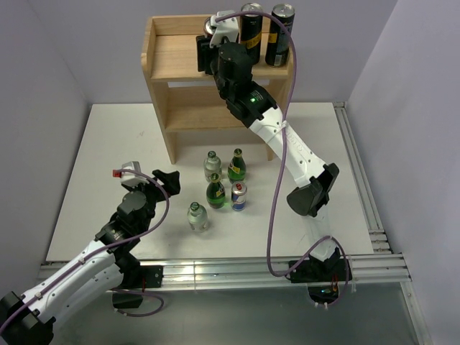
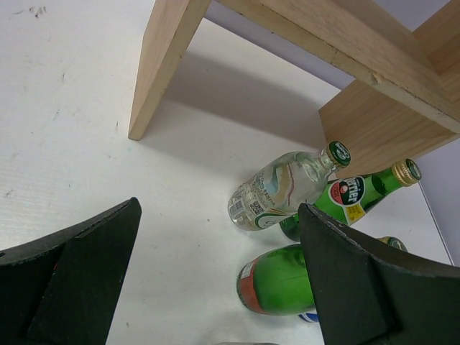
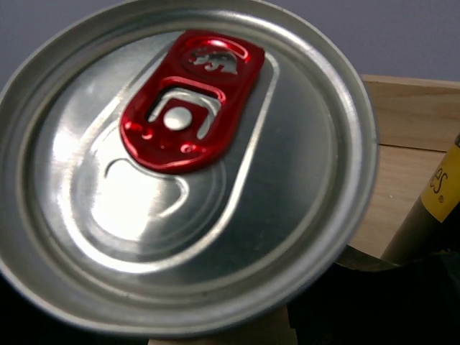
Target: Place and organize the beverage onto the shelf
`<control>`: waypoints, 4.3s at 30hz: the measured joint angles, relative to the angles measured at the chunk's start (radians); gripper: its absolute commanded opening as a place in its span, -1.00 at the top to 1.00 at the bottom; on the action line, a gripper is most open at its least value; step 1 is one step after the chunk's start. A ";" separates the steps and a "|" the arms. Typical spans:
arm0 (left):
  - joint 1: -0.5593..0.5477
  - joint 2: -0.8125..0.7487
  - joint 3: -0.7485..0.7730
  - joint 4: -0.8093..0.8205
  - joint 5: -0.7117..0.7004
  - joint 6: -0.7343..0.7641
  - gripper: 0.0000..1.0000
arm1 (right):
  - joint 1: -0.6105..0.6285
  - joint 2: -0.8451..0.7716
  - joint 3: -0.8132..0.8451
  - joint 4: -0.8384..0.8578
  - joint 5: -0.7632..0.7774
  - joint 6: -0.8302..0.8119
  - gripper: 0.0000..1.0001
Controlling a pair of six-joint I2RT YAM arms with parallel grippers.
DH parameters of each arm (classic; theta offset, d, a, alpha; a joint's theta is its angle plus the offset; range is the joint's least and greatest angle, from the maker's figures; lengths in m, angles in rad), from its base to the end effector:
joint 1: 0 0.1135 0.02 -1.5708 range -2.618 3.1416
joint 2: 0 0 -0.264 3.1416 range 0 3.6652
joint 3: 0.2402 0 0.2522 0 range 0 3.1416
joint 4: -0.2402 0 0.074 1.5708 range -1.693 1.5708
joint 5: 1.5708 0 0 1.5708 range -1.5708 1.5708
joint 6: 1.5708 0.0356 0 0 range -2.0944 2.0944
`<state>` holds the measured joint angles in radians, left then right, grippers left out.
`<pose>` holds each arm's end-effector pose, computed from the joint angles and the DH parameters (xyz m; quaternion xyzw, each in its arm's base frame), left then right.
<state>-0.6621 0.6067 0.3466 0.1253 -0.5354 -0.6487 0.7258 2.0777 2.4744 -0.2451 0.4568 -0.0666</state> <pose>0.1365 -0.0834 0.2449 -0.1691 0.7274 -0.2287 0.6244 0.3512 0.2907 0.5103 -0.0864 0.6517 0.0996 0.7469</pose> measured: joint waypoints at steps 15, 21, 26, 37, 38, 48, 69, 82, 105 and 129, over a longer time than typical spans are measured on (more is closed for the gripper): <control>0.000 0.000 -0.001 0.023 0.000 -0.002 -0.96 | 0.000 0.003 -0.001 0.012 -0.031 0.056 -0.64; 0.000 0.001 -0.010 0.028 0.000 -0.002 -0.96 | 0.000 0.003 -0.001 0.022 -0.031 0.062 -0.77; 0.000 0.006 -0.016 0.027 0.001 -0.002 -0.96 | 0.000 0.013 -0.001 0.040 -0.029 0.059 -0.78; 0.000 0.019 -0.016 0.032 0.002 -0.002 -0.96 | -0.002 0.073 -0.001 0.117 -0.014 0.024 -0.78; 0.000 0.021 -0.016 0.033 0.002 -0.002 -0.96 | -0.002 0.073 -0.001 0.121 -0.013 0.024 -0.78; 0.000 0.050 -0.016 0.049 0.007 -0.002 -0.96 | -0.004 0.071 -0.034 0.173 -0.005 0.008 -0.78; 0.000 0.018 -0.015 0.017 -0.003 0.000 -0.96 | 0.033 -0.197 -0.429 0.262 0.038 0.021 -1.00; 0.000 -0.031 0.032 -0.075 0.017 -0.024 -0.99 | 0.140 -0.554 -0.885 0.298 0.131 0.099 -1.00; -0.111 -0.196 -0.100 -0.106 0.433 -0.065 -0.99 | 0.226 -1.189 -1.623 0.182 0.301 0.386 -1.00; -0.441 0.396 -0.127 0.267 -0.076 -0.192 -0.99 | 0.225 -1.285 -1.740 0.168 0.336 0.415 -1.00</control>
<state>-1.1030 1.0027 0.2192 0.3920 -0.6109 -0.8402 0.9512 0.7925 0.7345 -0.0772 0.7933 0.3485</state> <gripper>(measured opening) 0.994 0.998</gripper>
